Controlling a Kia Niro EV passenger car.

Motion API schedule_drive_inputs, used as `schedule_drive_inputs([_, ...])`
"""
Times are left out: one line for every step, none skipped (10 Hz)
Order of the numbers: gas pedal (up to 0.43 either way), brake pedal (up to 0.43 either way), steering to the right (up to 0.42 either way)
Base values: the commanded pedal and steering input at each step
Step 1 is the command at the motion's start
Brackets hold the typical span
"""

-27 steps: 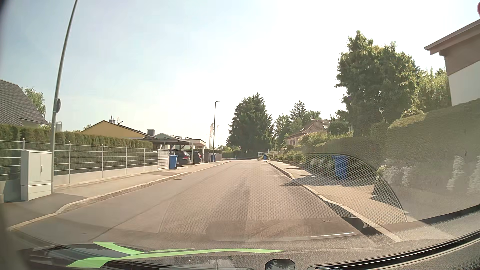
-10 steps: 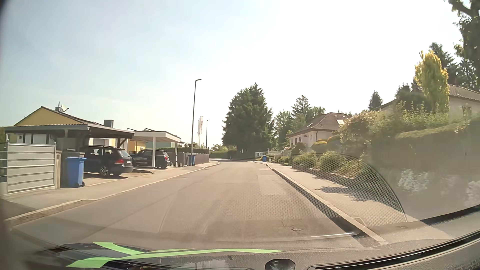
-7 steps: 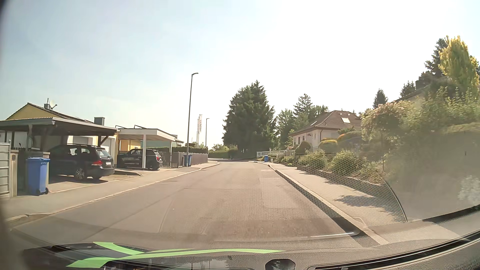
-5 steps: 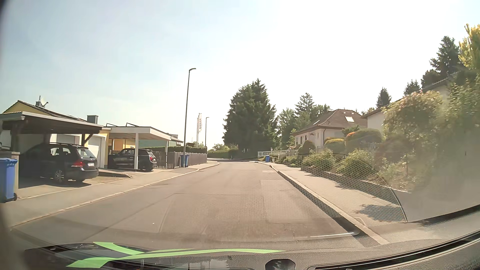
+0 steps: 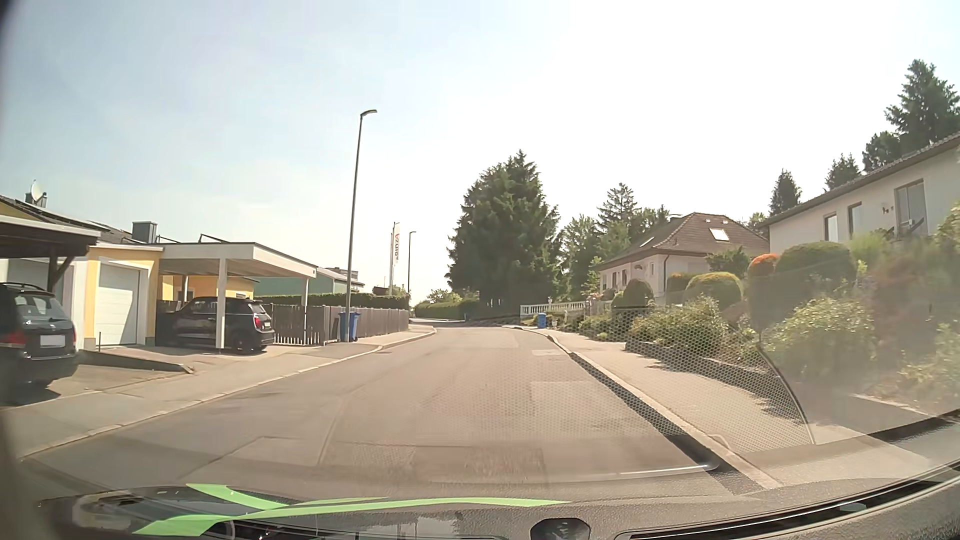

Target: Follow the waypoints while adhering to traffic rules and regulations

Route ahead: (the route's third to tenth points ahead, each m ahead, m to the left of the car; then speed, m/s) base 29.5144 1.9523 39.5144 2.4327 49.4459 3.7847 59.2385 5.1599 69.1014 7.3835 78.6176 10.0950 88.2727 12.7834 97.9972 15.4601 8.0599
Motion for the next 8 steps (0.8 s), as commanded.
schedule_drive_inputs([0.110,0.000,-0.007])
schedule_drive_inputs([0.110,0.000,-0.007])
schedule_drive_inputs([0.098,0.000,-0.007])
schedule_drive_inputs([0.098,0.000,-0.007])
schedule_drive_inputs([0.098,0.000,-0.007])
schedule_drive_inputs([0.098,0.000,-0.007])
schedule_drive_inputs([0.098,0.000,-0.007])
schedule_drive_inputs([0.098,0.000,-0.007])
